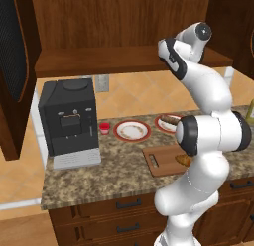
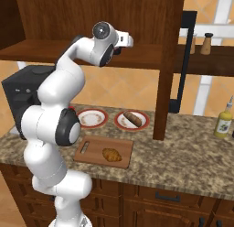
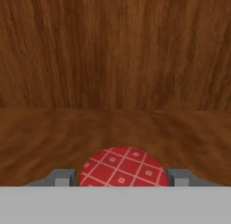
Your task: From the different types of pastries on the counter, select a croissant and place it on the cutting board. Then retrieve a jar of jam from the cabinet and place it alongside the croissant on the cutting board.
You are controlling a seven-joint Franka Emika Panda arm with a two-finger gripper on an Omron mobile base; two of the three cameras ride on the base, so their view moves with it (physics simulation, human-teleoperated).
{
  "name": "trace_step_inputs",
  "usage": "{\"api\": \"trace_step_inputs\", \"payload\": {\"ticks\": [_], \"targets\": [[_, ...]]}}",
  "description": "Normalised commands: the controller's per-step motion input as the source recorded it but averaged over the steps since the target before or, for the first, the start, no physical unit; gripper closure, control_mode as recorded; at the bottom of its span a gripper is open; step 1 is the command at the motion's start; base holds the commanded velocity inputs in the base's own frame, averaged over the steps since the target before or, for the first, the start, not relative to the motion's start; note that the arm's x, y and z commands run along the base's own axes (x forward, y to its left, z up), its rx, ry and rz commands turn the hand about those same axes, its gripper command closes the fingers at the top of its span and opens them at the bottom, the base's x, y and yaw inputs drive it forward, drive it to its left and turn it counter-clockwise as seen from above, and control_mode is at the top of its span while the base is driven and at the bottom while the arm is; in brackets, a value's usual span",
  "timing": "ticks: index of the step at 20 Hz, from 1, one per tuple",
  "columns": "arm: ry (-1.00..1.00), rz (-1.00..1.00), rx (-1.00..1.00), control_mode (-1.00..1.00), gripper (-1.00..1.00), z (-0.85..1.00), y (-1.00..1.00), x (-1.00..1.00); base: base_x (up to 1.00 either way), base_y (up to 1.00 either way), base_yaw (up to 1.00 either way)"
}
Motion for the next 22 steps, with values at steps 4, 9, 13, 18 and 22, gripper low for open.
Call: {"api": "trace_step_inputs", "payload": {"ticks": [4,9,13,18,22], "targets": [[0.00,-0.02,0.00,-1.00,1.00,0.00,0.00,-0.04,0.00,0.00,0.00],[-0.05,-0.01,0.06,-1.00,1.00,0.00,0.00,-0.90,0.00,0.00,0.00],[-0.01,0.00,0.07,-1.00,1.00,0.09,0.00,-1.00,0.00,0.00,0.00],[0.00,0.15,0.00,-1.00,1.00,-0.06,0.03,-1.00,0.00,0.00,0.00],[0.00,0.31,-0.01,-1.00,1.00,-0.36,0.22,-1.00,0.00,0.00,0.00]]}}
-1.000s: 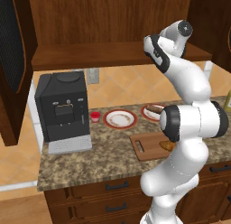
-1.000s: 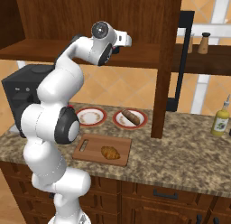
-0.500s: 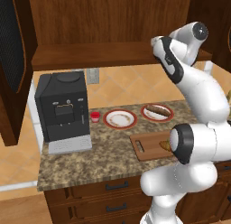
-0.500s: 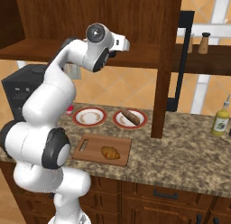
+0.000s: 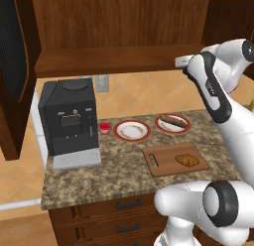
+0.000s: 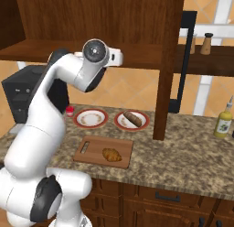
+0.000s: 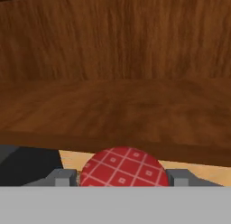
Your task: From the different types of pastries on the counter, select a croissant and place it on the cutting board. Then retrieve a jar of jam from the cabinet and place it alongside the croissant on the cutting board.
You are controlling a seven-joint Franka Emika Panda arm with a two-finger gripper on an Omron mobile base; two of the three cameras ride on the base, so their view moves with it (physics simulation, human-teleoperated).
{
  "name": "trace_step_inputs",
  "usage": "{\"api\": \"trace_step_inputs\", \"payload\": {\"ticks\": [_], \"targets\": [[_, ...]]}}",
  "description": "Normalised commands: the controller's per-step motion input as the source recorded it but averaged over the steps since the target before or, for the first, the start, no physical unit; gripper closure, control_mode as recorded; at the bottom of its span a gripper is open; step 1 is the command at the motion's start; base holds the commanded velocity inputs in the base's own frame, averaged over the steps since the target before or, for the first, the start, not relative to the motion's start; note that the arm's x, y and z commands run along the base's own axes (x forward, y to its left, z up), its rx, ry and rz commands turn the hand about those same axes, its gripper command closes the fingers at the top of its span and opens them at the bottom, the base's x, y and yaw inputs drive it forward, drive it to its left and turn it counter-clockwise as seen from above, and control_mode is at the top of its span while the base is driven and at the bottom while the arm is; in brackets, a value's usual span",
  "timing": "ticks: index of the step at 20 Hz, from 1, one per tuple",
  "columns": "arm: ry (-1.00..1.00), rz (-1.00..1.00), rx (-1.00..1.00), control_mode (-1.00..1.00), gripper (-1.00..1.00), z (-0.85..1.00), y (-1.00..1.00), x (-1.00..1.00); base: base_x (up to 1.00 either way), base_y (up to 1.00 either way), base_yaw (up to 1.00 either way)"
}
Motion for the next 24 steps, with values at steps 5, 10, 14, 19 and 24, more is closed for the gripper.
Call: {"api": "trace_step_inputs", "payload": {"ticks": [5,10,14,19,24], "targets": [[0.00,0.37,-0.07,-1.00,1.00,-0.71,0.42,-1.00,0.00,0.00,0.00],[0.01,0.40,-0.08,-1.00,1.00,-0.96,0.52,-0.63,0.00,0.00,0.00],[0.00,0.37,-0.15,-1.00,1.00,-1.00,0.56,-0.05,0.00,0.00,0.00],[0.00,0.21,-0.07,-1.00,1.00,-0.93,0.14,0.33,0.00,0.00,0.00],[0.04,0.16,0.00,-1.00,1.00,-0.72,-0.27,0.42,0.00,0.00,0.00]]}}
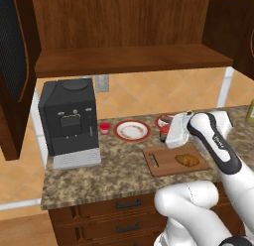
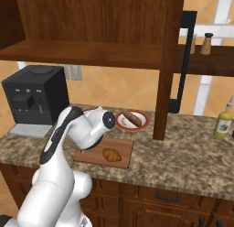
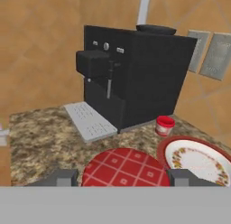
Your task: From the different types of pastries on the counter, select a croissant and place it on the cutting board. Then retrieve a jar of jam from the cabinet and place it alongside the croissant on the cutting board.
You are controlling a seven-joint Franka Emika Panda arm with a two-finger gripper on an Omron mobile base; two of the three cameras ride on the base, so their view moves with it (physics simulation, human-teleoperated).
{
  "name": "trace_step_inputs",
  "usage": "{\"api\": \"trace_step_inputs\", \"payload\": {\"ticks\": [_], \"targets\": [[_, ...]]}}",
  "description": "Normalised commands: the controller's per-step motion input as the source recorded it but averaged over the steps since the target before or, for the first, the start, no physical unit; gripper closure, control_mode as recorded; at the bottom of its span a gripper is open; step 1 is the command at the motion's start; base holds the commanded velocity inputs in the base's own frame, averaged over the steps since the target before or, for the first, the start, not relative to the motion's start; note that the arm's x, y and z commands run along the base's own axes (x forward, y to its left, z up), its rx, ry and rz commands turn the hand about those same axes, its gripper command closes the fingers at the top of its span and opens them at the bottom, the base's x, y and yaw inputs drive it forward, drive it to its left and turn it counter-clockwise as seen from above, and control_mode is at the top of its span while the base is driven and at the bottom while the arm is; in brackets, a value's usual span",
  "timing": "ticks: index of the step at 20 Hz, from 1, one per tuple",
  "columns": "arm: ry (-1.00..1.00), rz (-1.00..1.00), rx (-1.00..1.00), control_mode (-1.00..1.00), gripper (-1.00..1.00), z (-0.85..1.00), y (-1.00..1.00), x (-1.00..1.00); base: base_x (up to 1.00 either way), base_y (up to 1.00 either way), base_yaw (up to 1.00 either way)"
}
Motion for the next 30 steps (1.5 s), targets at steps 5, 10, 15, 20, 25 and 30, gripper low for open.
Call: {"api": "trace_step_inputs", "payload": {"ticks": [5,10,15,20,25,30], "targets": [[0.06,0.18,0.00,-1.00,1.00,-0.60,-0.47,0.38,0.00,0.00,0.00],[0.07,0.20,-0.04,-1.00,1.00,-0.73,-0.13,0.25,0.00,0.00,0.00],[0.07,0.19,0.00,-1.00,1.00,-0.50,-0.15,0.20,0.00,0.00,0.00],[0.01,0.11,0.00,-1.00,1.00,-0.45,-0.10,0.11,0.00,0.00,0.00],[0.01,0.00,0.00,-1.00,1.00,-0.44,0.03,0.13,0.00,0.00,0.00],[0.00,0.00,0.00,-1.00,-1.00,-0.29,0.06,0.07,0.00,0.00,0.00]]}}
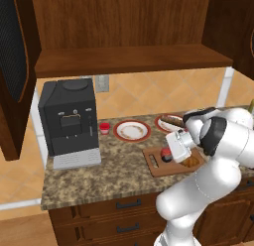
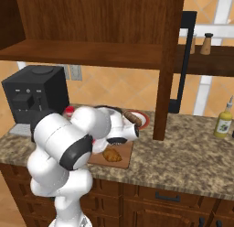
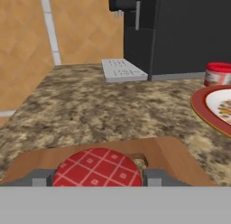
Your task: From the different types of pastries on the counter, select a croissant and place it on the cutting board. Then retrieve a jar of jam from the cabinet and place it alongside the croissant on the cutting board.
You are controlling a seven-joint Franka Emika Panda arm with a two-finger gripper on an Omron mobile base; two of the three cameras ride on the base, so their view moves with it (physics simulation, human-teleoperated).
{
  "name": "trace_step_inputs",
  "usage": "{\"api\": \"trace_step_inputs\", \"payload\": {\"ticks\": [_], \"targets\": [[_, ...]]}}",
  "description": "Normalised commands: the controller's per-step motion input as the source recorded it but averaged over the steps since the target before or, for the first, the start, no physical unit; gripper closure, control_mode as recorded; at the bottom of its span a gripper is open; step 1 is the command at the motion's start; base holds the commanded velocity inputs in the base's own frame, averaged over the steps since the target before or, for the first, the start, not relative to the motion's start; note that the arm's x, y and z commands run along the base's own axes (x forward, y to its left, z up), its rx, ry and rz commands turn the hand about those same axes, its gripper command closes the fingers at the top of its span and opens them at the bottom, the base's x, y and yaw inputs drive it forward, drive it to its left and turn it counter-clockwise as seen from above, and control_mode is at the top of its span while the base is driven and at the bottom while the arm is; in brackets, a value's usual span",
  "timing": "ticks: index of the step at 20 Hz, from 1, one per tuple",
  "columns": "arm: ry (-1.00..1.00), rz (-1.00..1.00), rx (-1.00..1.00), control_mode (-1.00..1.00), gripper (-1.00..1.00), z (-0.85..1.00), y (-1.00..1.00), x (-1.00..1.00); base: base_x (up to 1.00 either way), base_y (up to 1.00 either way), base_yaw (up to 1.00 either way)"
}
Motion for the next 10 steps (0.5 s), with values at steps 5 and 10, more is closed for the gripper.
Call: {"api": "trace_step_inputs", "payload": {"ticks": [5,10], "targets": [[0.00,0.00,0.00,-1.00,-1.00,-0.06,0.13,-0.18,0.00,0.00,0.00],[0.04,0.00,0.00,-1.00,-1.00,0.29,0.14,-0.12,0.00,0.00,0.00]]}}
